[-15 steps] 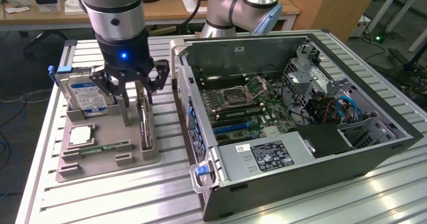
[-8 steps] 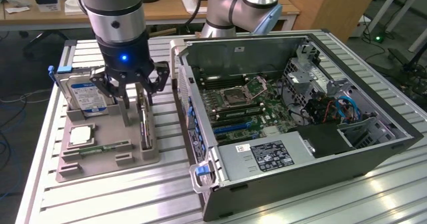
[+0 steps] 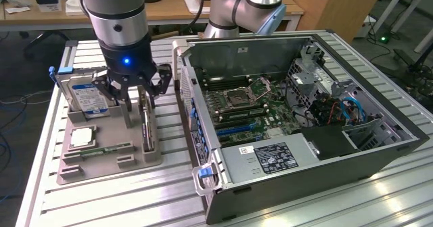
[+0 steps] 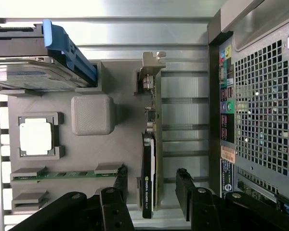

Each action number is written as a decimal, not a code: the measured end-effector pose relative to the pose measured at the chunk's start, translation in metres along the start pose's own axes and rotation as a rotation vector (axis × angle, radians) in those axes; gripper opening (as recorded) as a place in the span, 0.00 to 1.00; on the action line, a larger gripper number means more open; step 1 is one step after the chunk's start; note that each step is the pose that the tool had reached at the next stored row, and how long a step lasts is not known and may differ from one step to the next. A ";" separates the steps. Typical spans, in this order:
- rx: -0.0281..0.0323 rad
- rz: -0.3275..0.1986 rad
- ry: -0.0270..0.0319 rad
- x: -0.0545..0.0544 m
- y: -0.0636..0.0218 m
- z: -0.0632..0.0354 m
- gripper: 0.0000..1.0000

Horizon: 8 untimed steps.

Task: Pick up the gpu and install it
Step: 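Pick up the gpu and move the gpu toward the slot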

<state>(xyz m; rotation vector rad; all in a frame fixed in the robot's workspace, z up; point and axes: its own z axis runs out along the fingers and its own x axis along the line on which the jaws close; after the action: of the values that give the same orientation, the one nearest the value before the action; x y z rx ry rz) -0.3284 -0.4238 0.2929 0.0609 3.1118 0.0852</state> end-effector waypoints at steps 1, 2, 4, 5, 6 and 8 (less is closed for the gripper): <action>0.0000 0.000 0.0000 0.000 0.0000 0.0005 0.53; 0.0000 0.000 0.0000 0.000 -0.0001 0.0010 0.53; -0.0001 0.000 -0.0002 0.000 -0.0001 0.0023 0.53; 0.0000 0.000 -0.0001 0.000 -0.0002 0.0029 0.53; 0.0000 0.000 -0.0001 0.000 -0.0002 0.0035 0.53; 0.0000 0.000 -0.0001 0.000 -0.0002 0.0045 0.53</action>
<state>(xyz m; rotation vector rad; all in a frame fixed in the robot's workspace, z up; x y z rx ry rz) -0.3284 -0.4238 0.2885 0.0609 3.1117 0.0852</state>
